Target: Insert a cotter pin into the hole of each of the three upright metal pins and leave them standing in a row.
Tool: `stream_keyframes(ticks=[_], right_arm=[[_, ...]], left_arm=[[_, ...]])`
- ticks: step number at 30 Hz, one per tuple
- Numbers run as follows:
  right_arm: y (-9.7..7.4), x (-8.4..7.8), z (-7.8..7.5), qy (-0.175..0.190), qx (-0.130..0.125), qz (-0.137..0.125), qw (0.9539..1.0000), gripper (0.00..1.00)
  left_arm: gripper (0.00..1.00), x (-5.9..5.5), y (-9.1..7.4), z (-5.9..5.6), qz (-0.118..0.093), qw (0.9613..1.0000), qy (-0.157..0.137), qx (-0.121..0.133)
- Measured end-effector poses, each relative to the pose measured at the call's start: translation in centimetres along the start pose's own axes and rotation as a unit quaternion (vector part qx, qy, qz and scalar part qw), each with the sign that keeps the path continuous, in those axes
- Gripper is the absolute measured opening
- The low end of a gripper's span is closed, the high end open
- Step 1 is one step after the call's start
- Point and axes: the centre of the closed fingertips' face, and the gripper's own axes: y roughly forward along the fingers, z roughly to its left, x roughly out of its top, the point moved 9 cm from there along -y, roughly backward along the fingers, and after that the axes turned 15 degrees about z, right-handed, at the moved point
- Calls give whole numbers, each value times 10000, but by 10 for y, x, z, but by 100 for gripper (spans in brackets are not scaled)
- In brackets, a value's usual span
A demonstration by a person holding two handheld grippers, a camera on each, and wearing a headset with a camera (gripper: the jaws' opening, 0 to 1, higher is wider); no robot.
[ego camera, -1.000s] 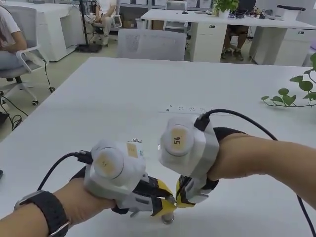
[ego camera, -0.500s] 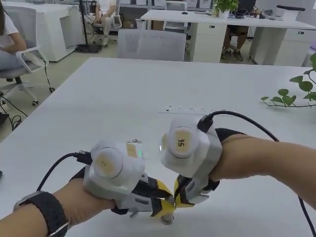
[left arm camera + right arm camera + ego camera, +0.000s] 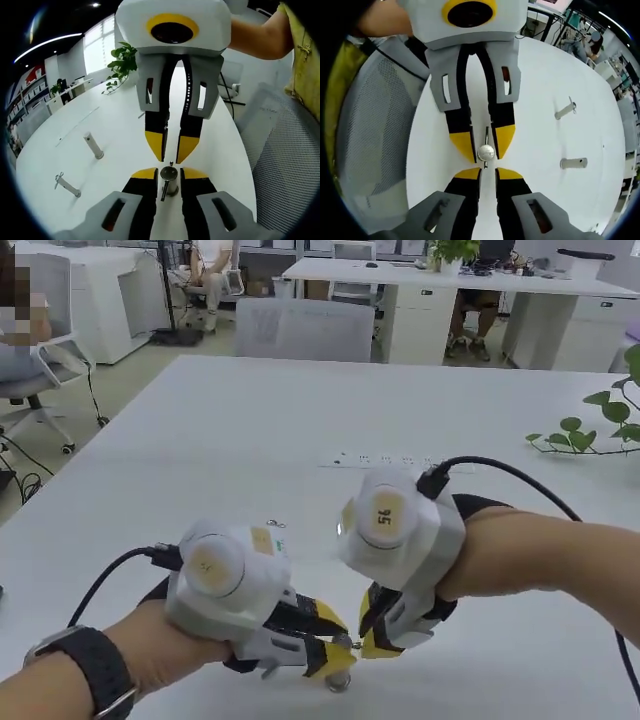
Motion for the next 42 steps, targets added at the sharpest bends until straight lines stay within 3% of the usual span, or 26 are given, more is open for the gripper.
stream_keyframes(ticks=[7,13,28,42], right_arm=[[-3,-7,2,187,54,-243,9995,15],[-4,-10,5,372,71,-659,9971,17],[1,-17,15,669,-43,-1657,9839,22],[16,-7,8,725,-93,-2067,9757,24]], left_arm=[[26,-1,-3,-1,-66,9999,-153,-27],[31,-4,-10,-3,-154,9996,-255,-12],[39,-10,-26,-11,-413,9976,-533,150],[39,-17,-38,-17,-590,9942,-828,345]])
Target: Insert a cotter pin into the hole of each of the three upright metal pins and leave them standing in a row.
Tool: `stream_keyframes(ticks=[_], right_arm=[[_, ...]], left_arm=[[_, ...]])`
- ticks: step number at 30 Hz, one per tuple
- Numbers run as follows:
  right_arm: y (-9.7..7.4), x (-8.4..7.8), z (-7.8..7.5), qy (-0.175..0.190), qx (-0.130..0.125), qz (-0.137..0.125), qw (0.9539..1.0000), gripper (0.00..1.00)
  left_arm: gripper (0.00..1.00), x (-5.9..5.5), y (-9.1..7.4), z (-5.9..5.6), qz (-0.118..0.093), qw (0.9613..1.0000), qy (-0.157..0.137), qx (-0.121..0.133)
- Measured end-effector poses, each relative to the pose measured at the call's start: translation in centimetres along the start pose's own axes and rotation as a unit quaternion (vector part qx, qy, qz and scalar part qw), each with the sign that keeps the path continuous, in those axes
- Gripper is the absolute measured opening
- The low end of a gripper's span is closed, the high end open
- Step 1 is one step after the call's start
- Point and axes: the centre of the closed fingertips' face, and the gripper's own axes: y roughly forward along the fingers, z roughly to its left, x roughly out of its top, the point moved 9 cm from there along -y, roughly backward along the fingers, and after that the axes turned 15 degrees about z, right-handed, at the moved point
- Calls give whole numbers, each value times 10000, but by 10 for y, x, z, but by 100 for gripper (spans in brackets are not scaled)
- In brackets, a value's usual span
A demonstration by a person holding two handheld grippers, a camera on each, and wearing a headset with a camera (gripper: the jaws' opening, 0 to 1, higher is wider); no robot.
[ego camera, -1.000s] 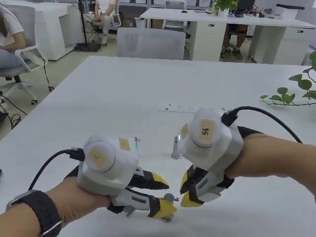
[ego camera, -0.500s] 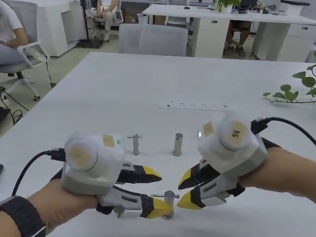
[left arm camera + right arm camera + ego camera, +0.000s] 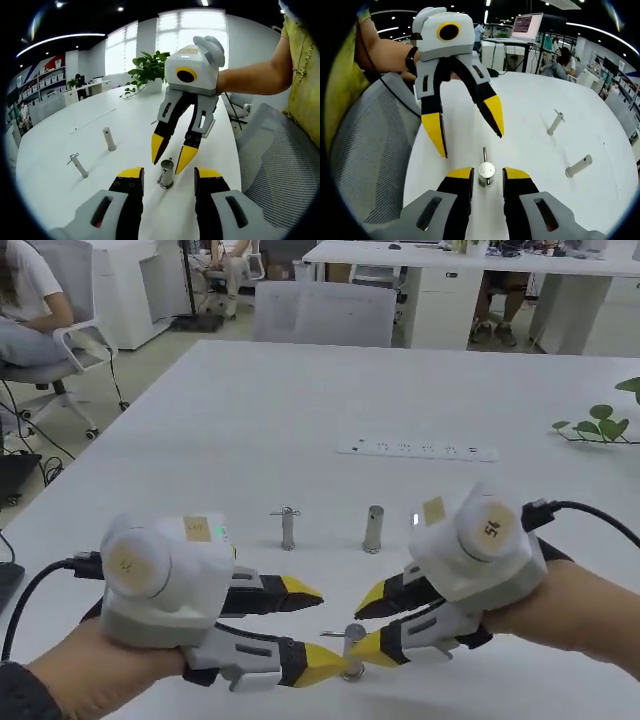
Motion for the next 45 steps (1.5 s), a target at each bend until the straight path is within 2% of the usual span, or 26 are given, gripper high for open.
stream_keyframes(ticks=[12,22,45], right_arm=[[14,-7,-1,-12,74,-157,9998,22],[19,-8,0,186,91,-426,9989,20],[22,-6,-3,137,85,-544,9984,14]], left_arm=[[39,-3,1,0,5,9999,-107,8],[38,-6,3,2,20,9999,-169,-6],[36,-8,2,5,29,9997,-242,4]])
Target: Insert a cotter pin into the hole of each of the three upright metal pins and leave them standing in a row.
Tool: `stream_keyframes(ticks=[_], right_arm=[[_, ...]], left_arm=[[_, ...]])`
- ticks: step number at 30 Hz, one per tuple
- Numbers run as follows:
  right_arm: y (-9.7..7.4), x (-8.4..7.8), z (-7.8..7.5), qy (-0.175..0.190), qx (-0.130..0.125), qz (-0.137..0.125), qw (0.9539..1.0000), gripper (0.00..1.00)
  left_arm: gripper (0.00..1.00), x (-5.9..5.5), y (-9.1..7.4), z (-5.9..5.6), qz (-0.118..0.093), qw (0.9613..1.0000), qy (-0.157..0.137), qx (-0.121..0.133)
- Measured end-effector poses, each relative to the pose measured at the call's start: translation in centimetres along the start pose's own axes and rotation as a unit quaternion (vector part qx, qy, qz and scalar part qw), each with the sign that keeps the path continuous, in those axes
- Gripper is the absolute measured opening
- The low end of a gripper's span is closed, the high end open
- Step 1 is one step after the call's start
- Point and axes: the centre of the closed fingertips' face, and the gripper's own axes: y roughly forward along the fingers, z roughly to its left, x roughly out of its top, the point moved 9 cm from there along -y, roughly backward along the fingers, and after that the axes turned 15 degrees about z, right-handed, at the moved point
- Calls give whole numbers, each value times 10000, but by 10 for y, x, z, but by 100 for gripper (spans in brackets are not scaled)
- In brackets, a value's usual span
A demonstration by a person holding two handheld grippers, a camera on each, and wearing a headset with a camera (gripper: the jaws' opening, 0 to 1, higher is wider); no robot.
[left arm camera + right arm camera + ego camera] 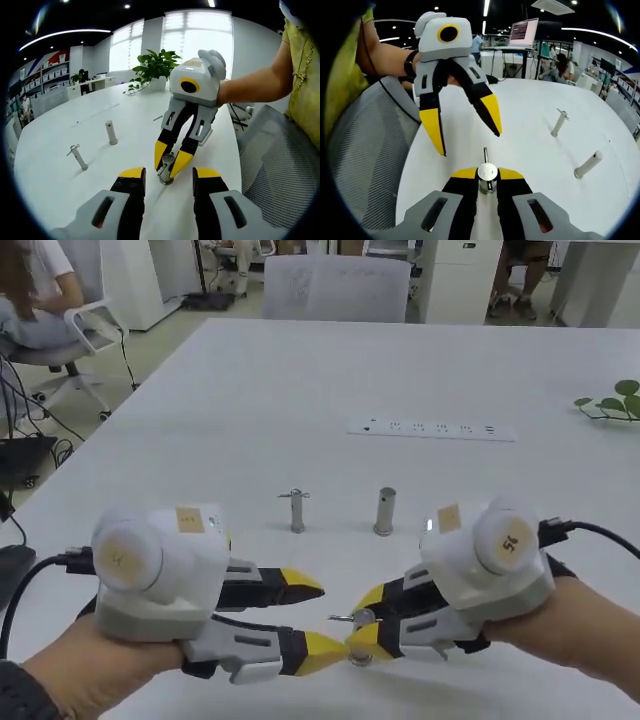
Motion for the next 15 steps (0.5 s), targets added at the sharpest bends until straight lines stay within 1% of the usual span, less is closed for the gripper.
stream_keyframes(ticks=[5,8,15], right_arm=[[0,0,-2,67,4,2,10000,13],[0,0,-3,38,-48,28,10000,13],[-2,-2,-10,118,-52,86,9999,12]], left_arm=[[36,-1,-1,1,5,10000,-19,15],[36,-1,-2,2,0,10000,-28,29],[35,-2,-2,2,-2,10000,-41,42]])
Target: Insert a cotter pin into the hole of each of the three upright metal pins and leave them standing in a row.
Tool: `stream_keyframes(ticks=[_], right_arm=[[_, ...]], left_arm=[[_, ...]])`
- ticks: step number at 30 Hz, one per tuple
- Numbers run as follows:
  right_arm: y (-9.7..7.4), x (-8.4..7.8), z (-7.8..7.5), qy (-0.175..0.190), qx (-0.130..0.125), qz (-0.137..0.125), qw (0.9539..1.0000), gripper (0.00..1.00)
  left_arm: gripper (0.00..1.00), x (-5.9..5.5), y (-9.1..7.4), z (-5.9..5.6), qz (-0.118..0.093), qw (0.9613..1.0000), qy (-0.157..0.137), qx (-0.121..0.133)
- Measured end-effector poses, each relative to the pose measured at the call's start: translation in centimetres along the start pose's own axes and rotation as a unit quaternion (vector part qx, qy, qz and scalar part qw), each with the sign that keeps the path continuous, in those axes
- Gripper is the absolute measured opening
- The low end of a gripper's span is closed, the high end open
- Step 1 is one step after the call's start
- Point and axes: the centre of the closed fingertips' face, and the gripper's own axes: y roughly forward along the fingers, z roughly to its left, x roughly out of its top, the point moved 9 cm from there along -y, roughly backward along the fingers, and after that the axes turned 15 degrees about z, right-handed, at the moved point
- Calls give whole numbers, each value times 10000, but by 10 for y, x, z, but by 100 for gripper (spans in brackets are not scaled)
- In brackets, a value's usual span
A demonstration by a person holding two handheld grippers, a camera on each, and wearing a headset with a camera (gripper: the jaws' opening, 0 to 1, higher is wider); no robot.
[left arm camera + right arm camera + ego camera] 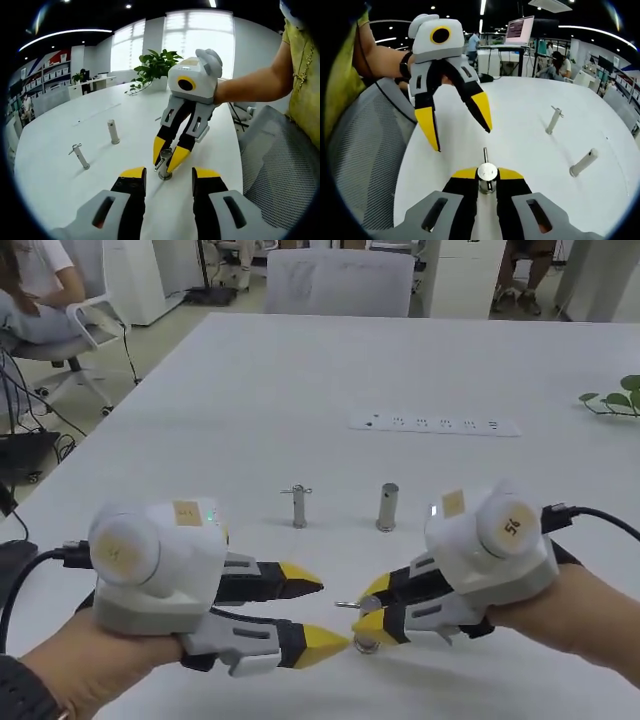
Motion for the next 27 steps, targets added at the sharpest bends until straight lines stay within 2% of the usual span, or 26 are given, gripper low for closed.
stream_keyframes(ticks=[14,27], right_arm=[[-3,1,-9,-6,-29,27,10000,12],[-13,12,-29,-47,-137,-26,9999,12]], left_arm=[[35,1,0,2,-19,10000,-24,14],[35,1,0,3,-34,10000,-55,31]])
